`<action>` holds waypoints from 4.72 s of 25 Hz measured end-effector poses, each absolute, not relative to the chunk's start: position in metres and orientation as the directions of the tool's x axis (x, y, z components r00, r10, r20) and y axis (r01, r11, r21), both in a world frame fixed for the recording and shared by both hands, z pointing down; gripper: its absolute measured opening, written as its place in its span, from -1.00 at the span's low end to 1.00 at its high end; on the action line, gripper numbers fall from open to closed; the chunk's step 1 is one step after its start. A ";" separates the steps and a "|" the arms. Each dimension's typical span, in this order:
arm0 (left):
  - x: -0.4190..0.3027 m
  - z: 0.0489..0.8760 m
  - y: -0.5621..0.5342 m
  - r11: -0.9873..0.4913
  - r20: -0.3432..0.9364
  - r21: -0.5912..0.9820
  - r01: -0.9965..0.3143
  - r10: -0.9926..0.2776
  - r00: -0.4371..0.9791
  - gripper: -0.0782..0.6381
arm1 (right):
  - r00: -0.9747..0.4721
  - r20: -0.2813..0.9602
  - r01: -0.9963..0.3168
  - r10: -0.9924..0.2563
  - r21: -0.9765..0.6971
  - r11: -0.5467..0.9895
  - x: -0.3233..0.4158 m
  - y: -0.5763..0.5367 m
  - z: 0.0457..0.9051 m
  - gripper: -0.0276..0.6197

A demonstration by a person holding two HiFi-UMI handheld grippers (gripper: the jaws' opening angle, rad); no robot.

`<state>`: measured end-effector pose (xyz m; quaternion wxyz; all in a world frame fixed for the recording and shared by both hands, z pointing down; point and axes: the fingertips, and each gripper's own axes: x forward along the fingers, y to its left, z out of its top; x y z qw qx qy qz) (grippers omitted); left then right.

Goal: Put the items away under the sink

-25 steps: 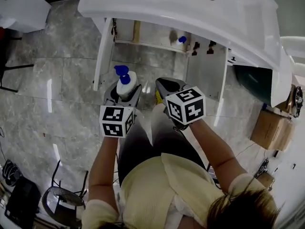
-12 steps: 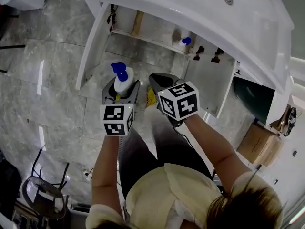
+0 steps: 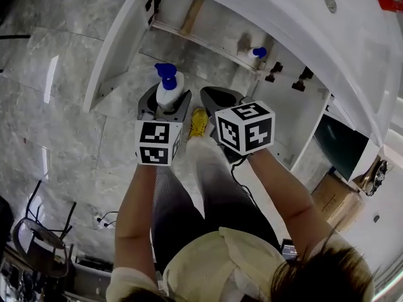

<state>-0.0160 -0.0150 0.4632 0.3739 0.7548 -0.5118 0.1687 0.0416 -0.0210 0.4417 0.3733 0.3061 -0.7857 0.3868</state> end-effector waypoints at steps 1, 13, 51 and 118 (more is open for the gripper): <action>-0.014 0.468 -0.016 -0.197 0.638 0.391 -0.899 -0.646 0.420 0.07 | -0.535 0.823 -0.771 -0.188 -0.386 0.506 0.043 -0.021 0.446 -0.83; -0.010 0.517 -0.037 -0.216 0.632 0.362 -0.907 -0.658 0.409 0.07 | -0.524 0.824 -0.786 -0.216 -0.370 0.495 0.049 -0.043 0.494 -0.83; -0.020 0.642 -0.158 -0.306 0.615 0.009 -0.952 -0.749 0.246 0.07 | -0.518 0.835 -0.736 -0.186 -0.325 0.595 0.032 -0.105 0.604 -0.83; -0.031 0.678 -0.275 -0.240 0.402 -0.180 -0.954 -0.903 0.151 0.07 | -0.472 0.844 -0.756 -0.254 -0.240 0.608 0.060 -0.145 0.652 -0.83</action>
